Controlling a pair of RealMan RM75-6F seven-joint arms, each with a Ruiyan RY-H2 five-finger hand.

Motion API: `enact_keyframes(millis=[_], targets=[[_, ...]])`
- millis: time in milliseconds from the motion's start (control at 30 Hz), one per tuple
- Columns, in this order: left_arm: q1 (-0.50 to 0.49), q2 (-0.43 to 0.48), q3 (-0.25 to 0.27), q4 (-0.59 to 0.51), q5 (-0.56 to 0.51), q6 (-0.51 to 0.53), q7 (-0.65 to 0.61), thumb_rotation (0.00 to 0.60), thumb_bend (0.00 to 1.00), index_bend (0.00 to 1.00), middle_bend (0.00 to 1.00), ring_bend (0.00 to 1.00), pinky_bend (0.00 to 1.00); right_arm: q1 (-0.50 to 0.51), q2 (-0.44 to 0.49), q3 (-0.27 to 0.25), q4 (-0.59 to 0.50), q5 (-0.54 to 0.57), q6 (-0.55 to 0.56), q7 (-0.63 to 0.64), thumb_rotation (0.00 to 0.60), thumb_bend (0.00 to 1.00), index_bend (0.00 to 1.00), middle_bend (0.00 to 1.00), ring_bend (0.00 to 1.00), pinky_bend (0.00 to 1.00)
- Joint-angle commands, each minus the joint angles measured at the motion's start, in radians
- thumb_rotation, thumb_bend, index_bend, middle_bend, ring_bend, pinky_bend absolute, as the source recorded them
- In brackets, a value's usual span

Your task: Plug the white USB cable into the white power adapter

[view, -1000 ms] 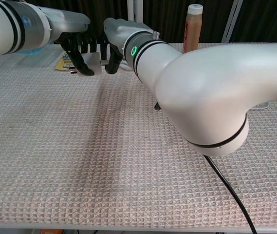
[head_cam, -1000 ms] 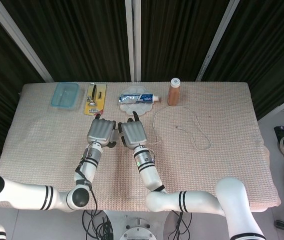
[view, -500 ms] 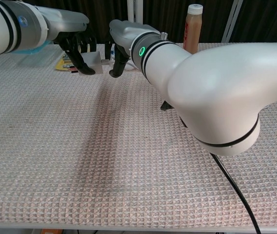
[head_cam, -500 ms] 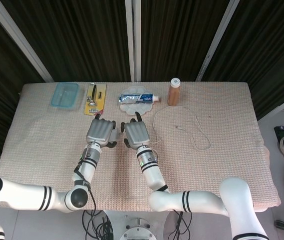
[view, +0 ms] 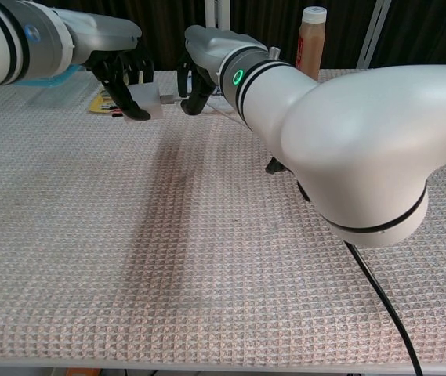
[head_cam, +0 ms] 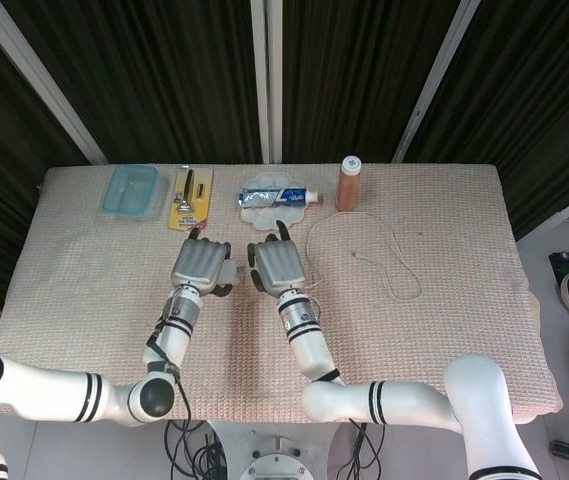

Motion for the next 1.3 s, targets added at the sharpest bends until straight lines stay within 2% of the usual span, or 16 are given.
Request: enact_keyframes(millis=[33, 633, 700, 767, 800, 867, 967, 1100, 1300], targets=[[0.0, 0.0, 0.0, 0.0, -0.001, 0.001, 0.001, 0.526, 0.2, 0.52, 0.55, 0.35, 0.14, 0.002, -0.003, 0.001, 0.002, 0.0, 0.0, 0.0, 0.6, 0.34, 0.6, 0.51, 0.29, 0.03], [-0.002, -0.006, 0.002, 0.007, 0.001, -0.004, -0.004, 0.535, 0.2, 0.52, 0.55, 0.35, 0.14, 0.008, -0.02, 0.002, 0.021, -0.005, -0.002, -0.008, 0.6, 0.33, 0.6, 0.51, 0.29, 0.03], [0.006, -0.001, 0.006, 0.005, 0.011, -0.004, -0.015, 0.537, 0.2, 0.52, 0.55, 0.35, 0.14, -0.003, -0.01, -0.001, 0.009, -0.012, 0.001, 0.001, 0.6, 0.24, 0.53, 0.51, 0.29, 0.03], [0.017, 0.006, 0.011, 0.0, 0.028, -0.006, -0.031, 0.536, 0.2, 0.52, 0.54, 0.35, 0.14, -0.019, 0.006, -0.009, -0.012, -0.016, 0.003, 0.007, 0.6, 0.1, 0.4, 0.49, 0.27, 0.03], [0.026, 0.011, 0.018, -0.003, 0.042, -0.007, -0.043, 0.535, 0.2, 0.52, 0.54, 0.35, 0.14, -0.031, 0.02, -0.016, -0.031, -0.02, 0.007, 0.009, 0.6, 0.06, 0.35, 0.47, 0.26, 0.03], [0.041, 0.018, 0.03, -0.007, 0.066, -0.008, -0.06, 0.535, 0.2, 0.52, 0.53, 0.34, 0.14, -0.051, 0.044, -0.031, -0.063, -0.03, 0.018, 0.01, 0.6, 0.03, 0.24, 0.43, 0.23, 0.03], [0.072, 0.027, 0.057, -0.006, 0.117, -0.013, -0.098, 0.535, 0.2, 0.52, 0.52, 0.34, 0.14, -0.097, 0.103, -0.069, -0.135, -0.052, 0.037, 0.009, 0.6, 0.03, 0.14, 0.36, 0.19, 0.03], [0.11, 0.022, 0.111, 0.024, 0.183, -0.043, -0.138, 0.592, 0.2, 0.49, 0.49, 0.3, 0.13, -0.162, 0.192, -0.118, -0.217, -0.101, 0.071, 0.022, 0.6, 0.03, 0.1, 0.31, 0.16, 0.03], [0.136, -0.024, 0.158, 0.133, 0.188, -0.144, -0.176, 0.6, 0.2, 0.41, 0.4, 0.2, 0.07, -0.263, 0.344, -0.185, -0.338, -0.182, 0.112, 0.061, 0.6, 0.03, 0.1, 0.29, 0.14, 0.03]])
